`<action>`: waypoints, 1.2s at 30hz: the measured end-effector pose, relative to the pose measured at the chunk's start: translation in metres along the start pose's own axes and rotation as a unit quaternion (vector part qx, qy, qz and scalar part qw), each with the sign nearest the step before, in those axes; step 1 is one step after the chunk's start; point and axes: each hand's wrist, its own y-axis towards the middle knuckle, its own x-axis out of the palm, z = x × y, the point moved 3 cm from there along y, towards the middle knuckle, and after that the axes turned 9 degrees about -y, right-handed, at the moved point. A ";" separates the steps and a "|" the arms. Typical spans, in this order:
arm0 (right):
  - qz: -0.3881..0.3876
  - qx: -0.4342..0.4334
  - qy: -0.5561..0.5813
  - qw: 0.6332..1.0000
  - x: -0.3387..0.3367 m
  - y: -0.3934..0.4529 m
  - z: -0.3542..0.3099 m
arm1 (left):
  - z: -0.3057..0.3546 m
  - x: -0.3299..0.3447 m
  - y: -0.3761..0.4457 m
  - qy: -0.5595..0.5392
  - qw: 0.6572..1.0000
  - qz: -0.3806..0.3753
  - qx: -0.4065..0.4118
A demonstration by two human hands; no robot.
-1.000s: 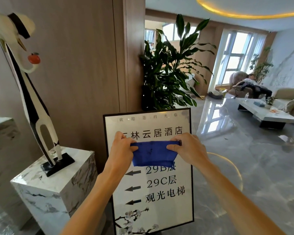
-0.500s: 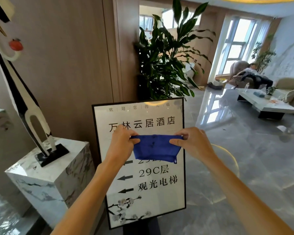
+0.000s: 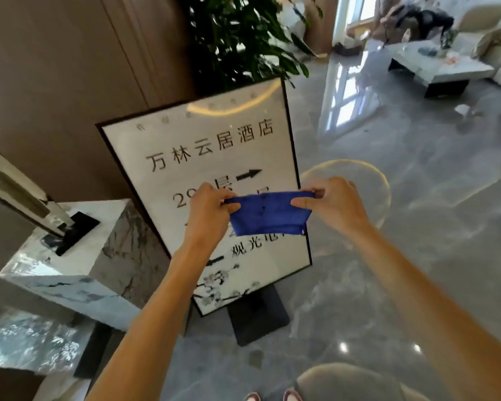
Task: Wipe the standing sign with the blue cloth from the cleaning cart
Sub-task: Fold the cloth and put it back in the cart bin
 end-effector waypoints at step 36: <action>0.307 0.515 0.023 0.800 0.028 -0.454 0.024 | 0.094 0.137 -0.235 -0.187 0.815 -0.483 0.261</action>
